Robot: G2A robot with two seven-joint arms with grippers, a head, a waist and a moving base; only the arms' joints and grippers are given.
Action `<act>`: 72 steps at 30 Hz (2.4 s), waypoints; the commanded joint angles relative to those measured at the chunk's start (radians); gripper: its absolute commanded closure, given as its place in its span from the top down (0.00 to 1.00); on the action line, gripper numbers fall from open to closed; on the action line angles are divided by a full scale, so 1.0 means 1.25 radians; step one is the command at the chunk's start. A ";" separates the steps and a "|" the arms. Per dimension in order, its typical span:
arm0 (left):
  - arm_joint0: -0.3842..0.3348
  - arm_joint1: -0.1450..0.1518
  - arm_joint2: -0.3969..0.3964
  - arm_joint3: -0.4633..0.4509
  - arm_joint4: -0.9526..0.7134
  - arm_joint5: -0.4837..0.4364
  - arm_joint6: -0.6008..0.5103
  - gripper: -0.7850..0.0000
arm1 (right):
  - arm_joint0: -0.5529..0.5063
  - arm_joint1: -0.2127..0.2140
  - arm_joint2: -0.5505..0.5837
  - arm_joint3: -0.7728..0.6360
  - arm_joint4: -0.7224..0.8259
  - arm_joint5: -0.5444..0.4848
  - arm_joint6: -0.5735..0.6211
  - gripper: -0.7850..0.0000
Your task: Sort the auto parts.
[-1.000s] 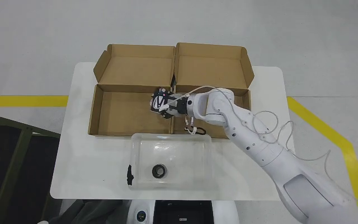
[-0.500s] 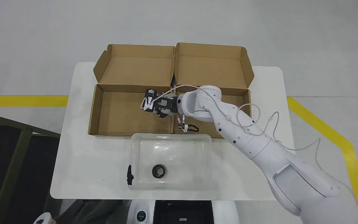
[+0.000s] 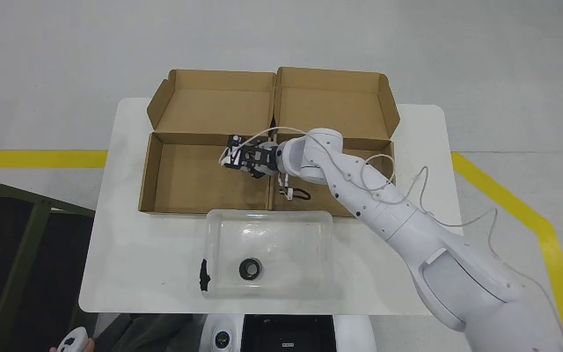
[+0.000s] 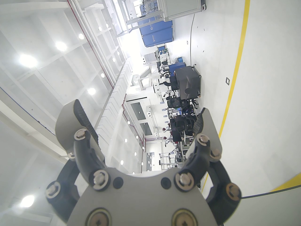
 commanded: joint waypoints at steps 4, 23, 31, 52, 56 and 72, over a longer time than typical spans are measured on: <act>0.000 0.000 0.000 0.000 0.000 0.000 0.000 1.00 | 0.005 -0.011 -0.004 0.018 -0.021 0.004 -0.004 0.17; 0.000 0.000 0.000 0.000 0.000 0.000 0.000 1.00 | 0.014 -0.036 0.002 0.064 -0.080 -0.012 -0.011 0.36; 0.000 0.000 0.000 0.000 0.000 0.000 0.000 1.00 | 0.013 -0.039 0.018 0.055 -0.100 -0.018 -0.042 0.37; 0.000 0.000 0.000 0.000 0.000 0.000 0.000 1.00 | -0.159 0.044 0.203 -0.324 -0.064 -0.129 0.017 0.36; 0.000 0.000 0.000 0.000 0.000 0.000 0.000 1.00 | -0.223 0.063 0.235 -0.427 -0.054 -0.164 0.046 0.37; 0.000 0.000 0.000 0.000 0.000 0.000 0.000 1.00 | -0.445 0.125 0.322 -0.687 -0.023 -0.276 0.157 0.40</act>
